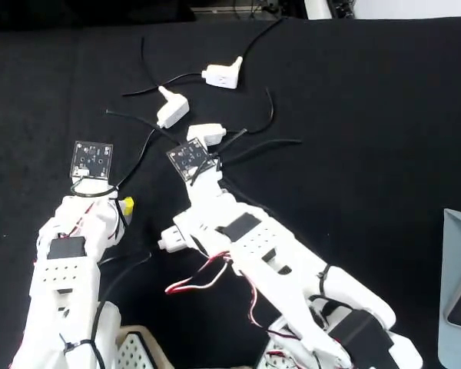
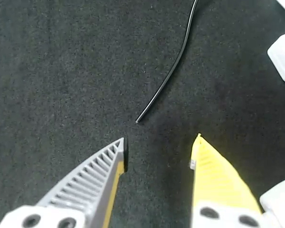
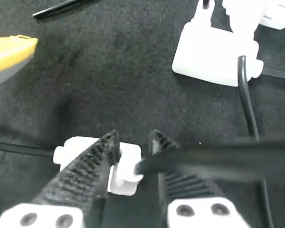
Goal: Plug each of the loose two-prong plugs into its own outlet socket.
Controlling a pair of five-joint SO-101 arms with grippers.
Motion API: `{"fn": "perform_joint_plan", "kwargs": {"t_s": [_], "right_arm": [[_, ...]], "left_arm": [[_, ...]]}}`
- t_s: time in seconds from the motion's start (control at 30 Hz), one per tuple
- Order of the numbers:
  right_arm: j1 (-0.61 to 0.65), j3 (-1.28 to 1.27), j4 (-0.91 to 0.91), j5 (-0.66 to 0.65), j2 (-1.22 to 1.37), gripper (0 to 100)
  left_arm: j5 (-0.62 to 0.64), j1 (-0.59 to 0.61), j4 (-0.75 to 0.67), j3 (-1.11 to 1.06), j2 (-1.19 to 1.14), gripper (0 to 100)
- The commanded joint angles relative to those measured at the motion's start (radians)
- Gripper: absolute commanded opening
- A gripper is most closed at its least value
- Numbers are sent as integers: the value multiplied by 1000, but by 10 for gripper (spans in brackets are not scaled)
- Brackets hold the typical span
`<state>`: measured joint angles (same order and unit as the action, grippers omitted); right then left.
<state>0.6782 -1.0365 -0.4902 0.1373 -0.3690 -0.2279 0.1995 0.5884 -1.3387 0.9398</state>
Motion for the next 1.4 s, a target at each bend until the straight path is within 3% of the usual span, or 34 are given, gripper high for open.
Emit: {"fn": "perform_joint_plan", "kwargs": {"t_s": [0.0, 0.97, 1.1, 1.37], "right_arm": [[-9, 47, -29, -3, -18, 85], [-9, 93, -215, -2, -122, 85], [-9, 93, -212, -5, -114, 12], [35, 84, -210, -38, -111, 11]], "left_arm": [[8, 5, -23, 7, 17, 232], [3, -21, -23, 5, 14, 232], [3, -21, -23, 5, 14, 232], [3, -21, -23, 4, 14, 231]]}}
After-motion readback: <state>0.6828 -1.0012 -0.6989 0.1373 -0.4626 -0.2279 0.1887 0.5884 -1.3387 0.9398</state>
